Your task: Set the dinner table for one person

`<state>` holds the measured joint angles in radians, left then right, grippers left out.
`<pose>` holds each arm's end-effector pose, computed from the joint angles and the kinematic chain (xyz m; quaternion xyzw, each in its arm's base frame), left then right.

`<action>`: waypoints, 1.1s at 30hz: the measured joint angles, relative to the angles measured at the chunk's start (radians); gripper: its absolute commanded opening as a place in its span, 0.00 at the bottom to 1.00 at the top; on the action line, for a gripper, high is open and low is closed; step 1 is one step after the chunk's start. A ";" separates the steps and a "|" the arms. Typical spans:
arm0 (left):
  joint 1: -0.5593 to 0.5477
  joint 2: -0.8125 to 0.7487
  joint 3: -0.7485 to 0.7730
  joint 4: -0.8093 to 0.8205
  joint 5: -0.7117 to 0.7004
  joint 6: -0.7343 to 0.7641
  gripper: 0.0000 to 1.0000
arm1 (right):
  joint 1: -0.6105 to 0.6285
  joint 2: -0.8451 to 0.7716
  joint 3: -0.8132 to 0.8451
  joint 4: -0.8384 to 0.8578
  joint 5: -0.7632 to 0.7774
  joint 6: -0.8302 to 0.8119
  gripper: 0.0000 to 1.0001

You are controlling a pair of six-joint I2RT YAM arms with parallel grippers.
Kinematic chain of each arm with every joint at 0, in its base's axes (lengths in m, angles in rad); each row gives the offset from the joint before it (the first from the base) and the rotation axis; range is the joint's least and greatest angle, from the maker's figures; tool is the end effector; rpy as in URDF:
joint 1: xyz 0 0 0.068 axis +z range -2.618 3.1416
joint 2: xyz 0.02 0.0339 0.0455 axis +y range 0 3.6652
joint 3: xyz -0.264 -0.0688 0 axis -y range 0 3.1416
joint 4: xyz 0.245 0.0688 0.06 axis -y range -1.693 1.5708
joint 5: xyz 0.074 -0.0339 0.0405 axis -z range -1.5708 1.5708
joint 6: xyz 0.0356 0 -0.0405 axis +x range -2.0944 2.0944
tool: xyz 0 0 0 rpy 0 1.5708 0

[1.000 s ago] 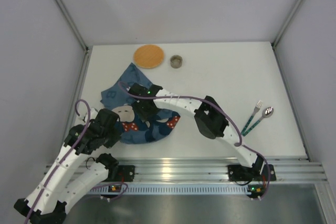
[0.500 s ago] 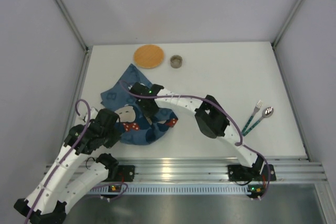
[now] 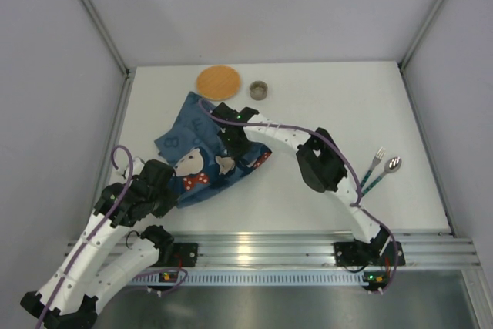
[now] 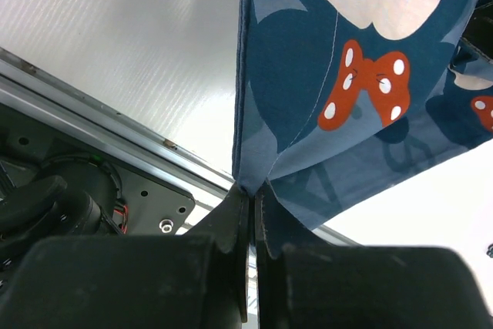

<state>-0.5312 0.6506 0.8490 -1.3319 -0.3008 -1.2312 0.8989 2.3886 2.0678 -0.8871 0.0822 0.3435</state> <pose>0.0778 -0.0335 0.2827 -0.3615 0.8955 -0.0724 0.2493 0.3153 0.3918 0.1714 -0.2623 0.9471 0.0721 0.1701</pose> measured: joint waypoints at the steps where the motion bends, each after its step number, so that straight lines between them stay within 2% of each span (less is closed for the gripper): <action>1: 0.000 0.000 0.000 0.000 0.000 0.000 0.00 | -0.008 0.000 0.000 0.000 -0.006 0.000 0.19; 4: 0.000 0.000 0.000 0.000 0.000 0.000 0.00 | -0.019 -0.001 -0.004 0.002 -0.025 -0.002 0.05; 6: 0.000 0.000 0.000 0.001 0.000 0.000 0.00 | -0.021 -0.006 -0.011 0.004 -0.035 -0.001 0.02; 10: 0.000 0.000 0.000 0.000 0.000 0.001 0.00 | -0.027 -0.007 -0.013 0.003 -0.071 0.002 0.04; 15: 0.000 0.008 0.000 0.000 -0.002 0.004 0.00 | -0.063 -0.027 -0.013 -0.002 -0.161 0.021 0.11; 23: 0.000 0.031 0.000 -0.001 -0.004 0.004 0.00 | -0.165 -0.142 -0.013 -0.003 -0.315 0.045 0.19; 26: 0.000 0.033 0.000 -0.001 -0.005 0.003 0.00 | -0.203 -0.177 -0.021 0.001 -0.346 0.044 0.10; 28: 0.000 0.033 0.000 -0.001 -0.007 0.003 0.00 | -0.227 -0.197 -0.051 0.003 -0.361 0.042 0.00; 33: 0.000 0.033 -0.003 -0.001 -0.008 -0.001 0.00 | -0.260 -0.209 -0.121 0.004 -0.388 0.034 0.00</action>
<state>-0.5312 0.6834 0.8455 -1.3331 -0.3084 -1.2320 0.6392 2.1799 1.9465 -0.8833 -0.3054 0.3775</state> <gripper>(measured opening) 0.028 0.014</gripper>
